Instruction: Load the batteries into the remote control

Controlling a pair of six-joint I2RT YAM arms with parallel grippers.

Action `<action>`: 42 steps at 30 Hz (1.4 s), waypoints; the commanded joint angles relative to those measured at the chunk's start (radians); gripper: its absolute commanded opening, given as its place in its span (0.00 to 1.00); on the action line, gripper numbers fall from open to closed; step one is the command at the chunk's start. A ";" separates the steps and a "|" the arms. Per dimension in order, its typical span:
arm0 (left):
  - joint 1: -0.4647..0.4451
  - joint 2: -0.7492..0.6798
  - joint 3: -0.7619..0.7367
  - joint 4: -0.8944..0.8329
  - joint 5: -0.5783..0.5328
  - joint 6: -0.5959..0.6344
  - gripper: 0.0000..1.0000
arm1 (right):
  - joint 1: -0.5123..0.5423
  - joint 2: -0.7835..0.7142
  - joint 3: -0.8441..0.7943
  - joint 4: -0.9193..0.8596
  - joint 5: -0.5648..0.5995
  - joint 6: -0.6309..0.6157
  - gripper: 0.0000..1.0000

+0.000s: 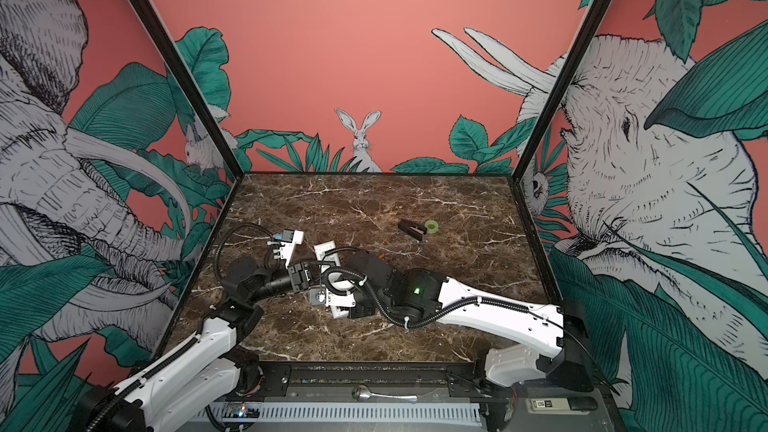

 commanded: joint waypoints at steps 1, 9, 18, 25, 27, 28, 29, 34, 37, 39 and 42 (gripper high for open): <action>-0.004 -0.019 0.027 0.024 0.019 -0.007 0.00 | 0.006 0.010 0.029 0.021 -0.010 -0.017 0.30; -0.005 -0.018 0.028 0.025 0.019 -0.006 0.00 | 0.007 0.033 0.033 0.020 -0.004 -0.027 0.27; -0.005 -0.020 0.028 0.022 0.016 -0.008 0.00 | 0.007 0.047 0.039 0.014 -0.012 -0.027 0.23; -0.004 -0.022 0.028 0.023 0.015 -0.011 0.00 | 0.006 0.057 0.039 0.007 -0.021 -0.030 0.20; -0.004 -0.022 0.028 0.023 0.016 -0.011 0.00 | 0.007 0.060 0.039 0.002 -0.024 -0.032 0.20; -0.005 -0.024 0.028 0.025 0.014 -0.013 0.00 | 0.008 0.061 0.038 -0.002 -0.026 -0.034 0.19; -0.005 -0.023 0.028 0.025 0.014 -0.013 0.00 | 0.007 0.061 0.038 -0.002 -0.031 -0.035 0.19; -0.004 -0.023 0.027 0.029 0.014 -0.023 0.00 | 0.007 0.061 0.032 -0.002 -0.031 -0.038 0.17; -0.004 -0.025 0.028 0.028 0.014 -0.025 0.00 | 0.007 0.065 0.032 -0.006 -0.036 -0.039 0.16; -0.004 -0.024 0.030 0.027 0.014 -0.028 0.00 | 0.007 0.068 0.030 -0.006 -0.044 -0.039 0.15; -0.005 -0.027 0.031 0.028 0.016 -0.031 0.00 | 0.007 0.076 0.032 -0.014 -0.044 -0.040 0.14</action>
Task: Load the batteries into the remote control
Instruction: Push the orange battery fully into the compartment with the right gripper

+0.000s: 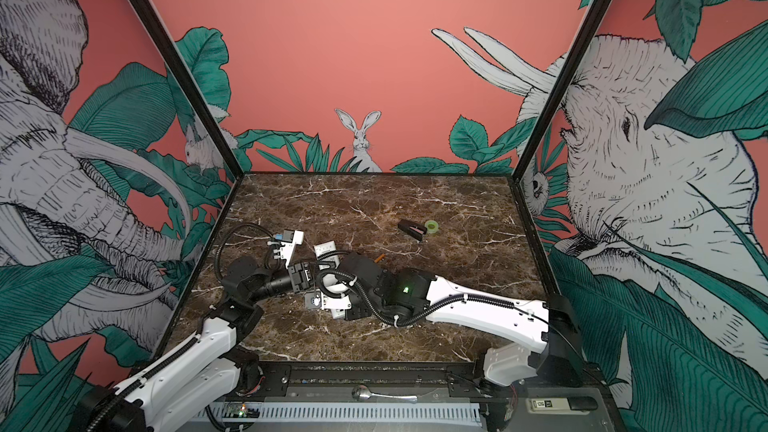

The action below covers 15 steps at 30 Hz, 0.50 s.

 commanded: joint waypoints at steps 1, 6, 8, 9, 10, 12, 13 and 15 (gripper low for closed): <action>-0.004 -0.027 0.031 0.044 0.015 -0.027 0.00 | 0.006 0.025 0.029 -0.015 -0.025 -0.015 0.14; -0.004 -0.035 0.025 0.040 -0.002 -0.029 0.00 | 0.006 0.033 0.029 -0.019 -0.023 -0.017 0.12; -0.004 -0.035 0.024 0.042 -0.005 -0.029 0.00 | 0.006 0.034 0.030 -0.021 -0.021 -0.017 0.11; -0.005 -0.034 0.025 0.042 -0.008 -0.030 0.00 | 0.006 0.034 0.029 -0.021 -0.021 -0.017 0.11; -0.005 -0.036 0.025 0.042 -0.008 -0.030 0.00 | 0.006 0.035 0.029 -0.022 -0.019 -0.017 0.10; -0.004 -0.036 0.027 0.042 -0.008 -0.030 0.00 | 0.006 0.037 0.029 -0.023 -0.015 -0.019 0.10; -0.004 -0.036 0.027 0.042 -0.010 -0.029 0.00 | 0.006 0.038 0.029 -0.025 -0.012 -0.020 0.10; -0.005 -0.037 0.028 0.043 -0.013 -0.030 0.00 | 0.006 0.041 0.030 -0.027 -0.008 -0.020 0.09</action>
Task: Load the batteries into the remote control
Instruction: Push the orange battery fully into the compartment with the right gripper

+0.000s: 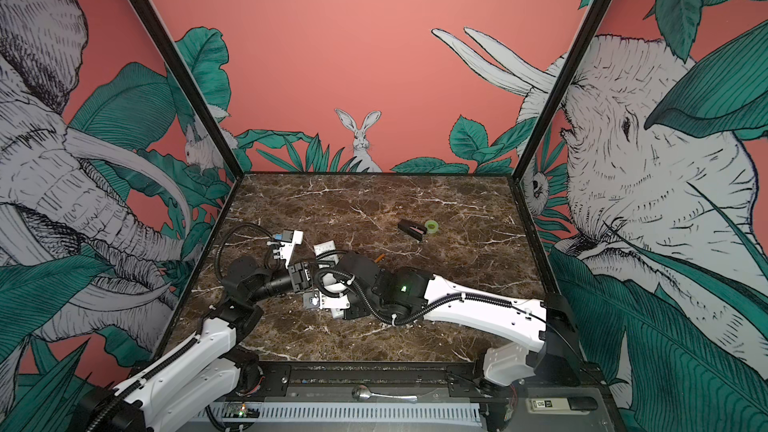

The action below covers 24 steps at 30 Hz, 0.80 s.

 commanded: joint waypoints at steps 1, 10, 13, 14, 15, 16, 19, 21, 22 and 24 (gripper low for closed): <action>-0.004 -0.031 0.026 0.051 0.003 -0.030 0.00 | 0.006 0.027 0.012 -0.018 -0.008 -0.015 0.09; -0.003 -0.042 0.024 0.054 -0.008 -0.030 0.00 | 0.006 0.019 0.003 -0.012 0.003 -0.012 0.09; -0.004 -0.043 0.022 0.056 -0.009 -0.030 0.00 | 0.006 0.018 0.002 -0.012 0.010 -0.014 0.10; -0.004 -0.045 0.021 0.057 -0.010 -0.030 0.00 | 0.006 0.019 0.002 -0.014 0.013 -0.014 0.09; -0.005 -0.045 0.020 0.059 -0.011 -0.032 0.00 | 0.006 0.020 0.000 -0.013 0.016 -0.014 0.09; -0.005 -0.047 0.021 0.060 -0.011 -0.033 0.00 | 0.006 0.019 -0.001 -0.013 0.018 -0.012 0.09; -0.003 -0.050 0.018 0.061 -0.014 -0.033 0.00 | 0.006 0.013 -0.007 -0.011 0.021 -0.009 0.09; -0.005 -0.052 0.018 0.062 -0.016 -0.034 0.00 | 0.007 0.010 -0.010 -0.010 0.027 -0.007 0.09; -0.004 -0.050 0.019 0.063 -0.016 -0.034 0.00 | 0.006 0.007 -0.012 -0.010 0.027 -0.005 0.09; -0.003 -0.050 0.020 0.064 -0.016 -0.034 0.00 | 0.006 0.002 -0.016 -0.011 0.028 -0.003 0.09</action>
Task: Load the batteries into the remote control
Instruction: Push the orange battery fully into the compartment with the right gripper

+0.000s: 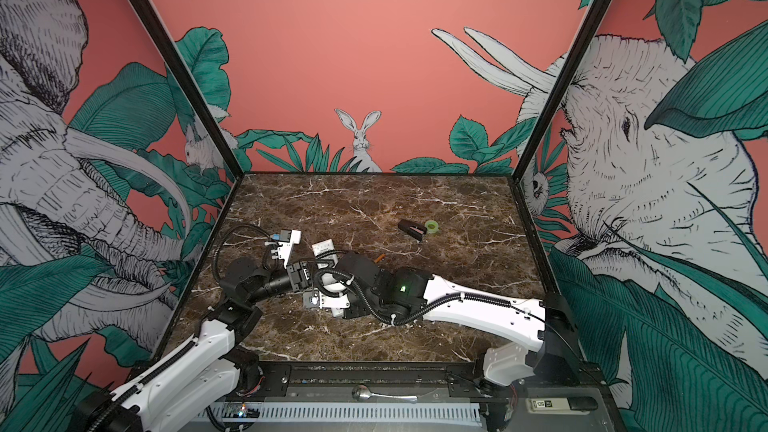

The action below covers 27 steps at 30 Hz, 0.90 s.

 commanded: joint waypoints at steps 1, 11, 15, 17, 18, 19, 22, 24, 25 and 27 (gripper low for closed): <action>-0.003 -0.022 0.019 0.070 0.009 -0.023 0.00 | 0.006 -0.003 -0.016 -0.013 0.006 -0.002 0.09; -0.003 -0.029 0.016 0.069 0.003 -0.025 0.00 | 0.006 0.016 -0.019 -0.019 0.029 -0.005 0.09; -0.003 -0.030 0.014 0.064 -0.002 -0.023 0.00 | 0.013 0.029 -0.017 -0.027 0.055 -0.005 0.09; -0.003 -0.030 0.013 0.062 -0.008 -0.021 0.00 | 0.014 0.027 -0.020 -0.025 0.060 -0.002 0.09; -0.003 -0.031 0.011 0.060 -0.013 -0.023 0.00 | 0.015 0.026 -0.022 -0.024 0.061 0.000 0.09; -0.003 -0.031 0.010 0.060 -0.016 -0.023 0.00 | 0.014 0.026 -0.025 -0.022 0.061 0.001 0.09; -0.003 -0.032 0.006 0.056 -0.026 -0.021 0.00 | 0.018 0.025 -0.029 -0.021 0.064 0.006 0.09; -0.003 -0.034 0.005 0.049 -0.031 -0.020 0.00 | 0.019 0.025 -0.031 -0.020 0.066 0.008 0.09; -0.003 -0.035 0.005 0.041 -0.034 -0.015 0.00 | 0.020 0.025 -0.032 -0.020 0.066 0.009 0.09; -0.003 -0.038 0.007 0.023 -0.039 -0.005 0.00 | 0.021 0.021 -0.032 -0.018 0.069 0.012 0.10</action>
